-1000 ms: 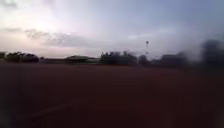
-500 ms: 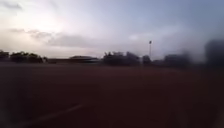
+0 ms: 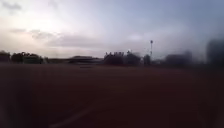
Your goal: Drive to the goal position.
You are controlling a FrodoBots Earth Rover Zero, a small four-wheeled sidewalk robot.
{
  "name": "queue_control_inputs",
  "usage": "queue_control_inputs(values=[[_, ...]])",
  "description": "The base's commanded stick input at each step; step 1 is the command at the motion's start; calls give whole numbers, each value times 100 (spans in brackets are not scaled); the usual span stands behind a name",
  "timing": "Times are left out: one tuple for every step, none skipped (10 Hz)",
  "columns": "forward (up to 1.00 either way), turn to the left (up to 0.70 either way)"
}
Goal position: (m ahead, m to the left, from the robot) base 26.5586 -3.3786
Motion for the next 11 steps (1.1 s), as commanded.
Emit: queue_control_inputs(values=[[70,0],[70,0],[70,0],[70,0],[70,0],[70,0],[70,0],[70,0],[70,0],[70,0],[70,0]])
